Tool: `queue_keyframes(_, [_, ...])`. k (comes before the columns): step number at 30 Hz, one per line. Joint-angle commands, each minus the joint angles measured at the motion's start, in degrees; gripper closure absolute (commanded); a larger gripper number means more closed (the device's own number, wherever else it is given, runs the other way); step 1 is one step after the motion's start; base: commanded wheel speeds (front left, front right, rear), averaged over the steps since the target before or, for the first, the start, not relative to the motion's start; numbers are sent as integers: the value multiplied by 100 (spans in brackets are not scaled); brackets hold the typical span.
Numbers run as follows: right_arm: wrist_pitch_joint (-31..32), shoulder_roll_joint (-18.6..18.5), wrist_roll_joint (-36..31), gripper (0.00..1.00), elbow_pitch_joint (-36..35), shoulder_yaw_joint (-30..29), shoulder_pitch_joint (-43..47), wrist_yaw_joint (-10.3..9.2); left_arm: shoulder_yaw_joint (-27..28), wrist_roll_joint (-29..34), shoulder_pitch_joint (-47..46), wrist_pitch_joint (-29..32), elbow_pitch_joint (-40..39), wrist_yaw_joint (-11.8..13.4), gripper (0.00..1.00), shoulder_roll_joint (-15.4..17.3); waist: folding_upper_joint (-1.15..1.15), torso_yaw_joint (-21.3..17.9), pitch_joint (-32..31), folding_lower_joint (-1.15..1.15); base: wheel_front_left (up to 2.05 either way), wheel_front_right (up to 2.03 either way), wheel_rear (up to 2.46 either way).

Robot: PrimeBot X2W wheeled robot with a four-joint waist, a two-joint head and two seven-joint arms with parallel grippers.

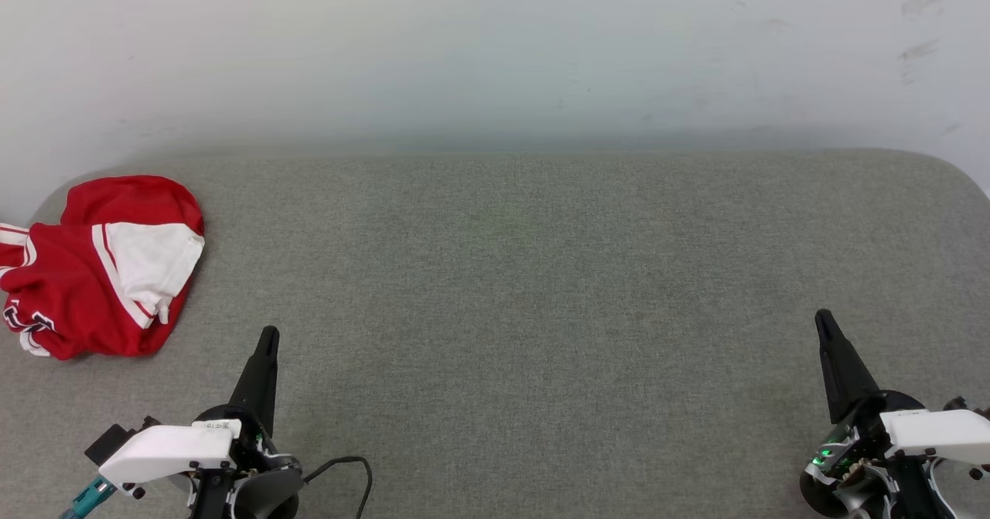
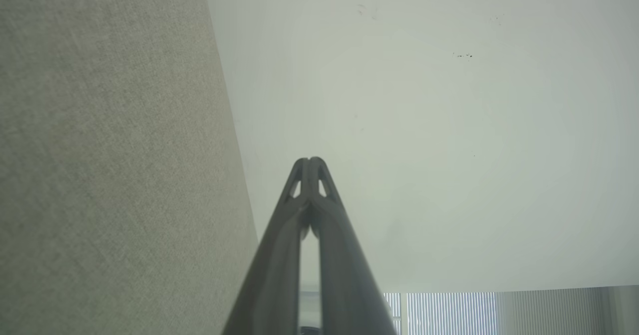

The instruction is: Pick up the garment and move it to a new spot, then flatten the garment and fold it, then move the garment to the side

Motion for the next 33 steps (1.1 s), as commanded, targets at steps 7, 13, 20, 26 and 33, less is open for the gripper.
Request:
queue_keyframes(7, [7, 28, 17, 100, 2, 1, -69, -2, 22, 15, -45, 31, 0, -12, 100, -15, 0, 0, 0, 0, 0, 0, 0])
queue_keyframes(13, [6, 28, 18, 100, 2, 2, -70, -2, 23, 16, -45, 31, 0, -12, 100, -15, 0, 0, 0, 0, 0, 0, 0])
queue_keyframes(20, [0, 0, 0, 0, 0, 0, 0, 0, 0, 0, 0, 5, 0, 0, 0, 0, 0, 0, 0, 0, 0, 0, 0])
queue_keyframes(26, [-75, 1, -79, 0, 124, 13, 153, 0, -53, 48, 132, -84, 96, 1, 0, -12, 0, 0, 3, 0, 0, 0, 0])
queue_keyframes(33, [-280, 3, -514, 0, -9, 8, 181, 0, -44, 435, 157, -286, -63, 1, 0, -11, 0, 0, 9, 0, 0, 0, 0])
